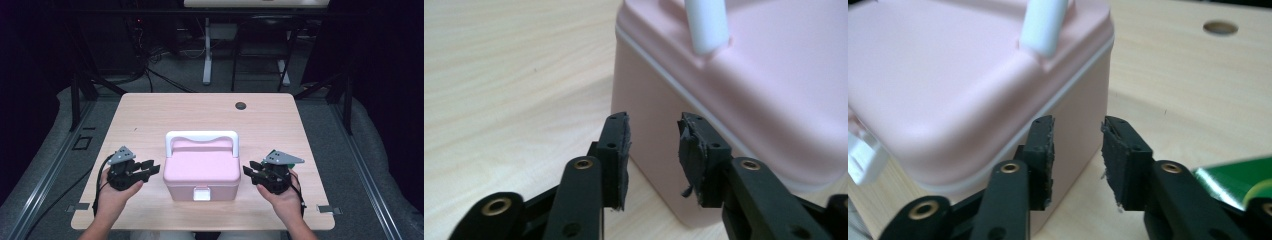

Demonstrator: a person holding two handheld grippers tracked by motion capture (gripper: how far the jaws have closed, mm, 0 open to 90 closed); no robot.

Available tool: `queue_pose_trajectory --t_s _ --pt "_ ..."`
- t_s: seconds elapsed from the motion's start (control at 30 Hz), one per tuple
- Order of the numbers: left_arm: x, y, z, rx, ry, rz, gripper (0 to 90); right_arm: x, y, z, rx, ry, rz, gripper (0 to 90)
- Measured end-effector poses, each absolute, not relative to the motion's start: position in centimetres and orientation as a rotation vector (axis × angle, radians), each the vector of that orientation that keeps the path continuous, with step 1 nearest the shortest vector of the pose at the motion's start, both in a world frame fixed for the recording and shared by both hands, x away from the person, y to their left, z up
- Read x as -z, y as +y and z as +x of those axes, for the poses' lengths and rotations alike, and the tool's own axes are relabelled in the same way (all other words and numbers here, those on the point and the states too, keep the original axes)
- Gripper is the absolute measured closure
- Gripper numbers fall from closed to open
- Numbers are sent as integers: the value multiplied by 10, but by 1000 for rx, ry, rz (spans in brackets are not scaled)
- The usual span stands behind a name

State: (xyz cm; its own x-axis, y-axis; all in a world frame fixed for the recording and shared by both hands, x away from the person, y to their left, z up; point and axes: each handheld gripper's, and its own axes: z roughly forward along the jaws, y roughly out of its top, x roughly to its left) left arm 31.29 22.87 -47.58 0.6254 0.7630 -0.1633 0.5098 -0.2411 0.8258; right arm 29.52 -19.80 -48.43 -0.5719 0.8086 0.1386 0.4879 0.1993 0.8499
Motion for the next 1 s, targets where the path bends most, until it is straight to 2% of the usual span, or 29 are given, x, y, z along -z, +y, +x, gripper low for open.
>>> queue_pose_trajectory --t_s 0.3,0.7,0.9,1.0 --pt "440 217 332 -339 927 1924 529 452 -197 318 -1472 2187 1171 568" --pt "446 194 347 -285 899 1937 519 457 -182 336 -1524 2218 1163 572" --pt "449 189 344 -310 878 1942 585 456 -179 333 -1485 2216 1122 663" --pt "447 189 340 -348 872 1955 648 455 -178 329 -1468 2200 1095 701"
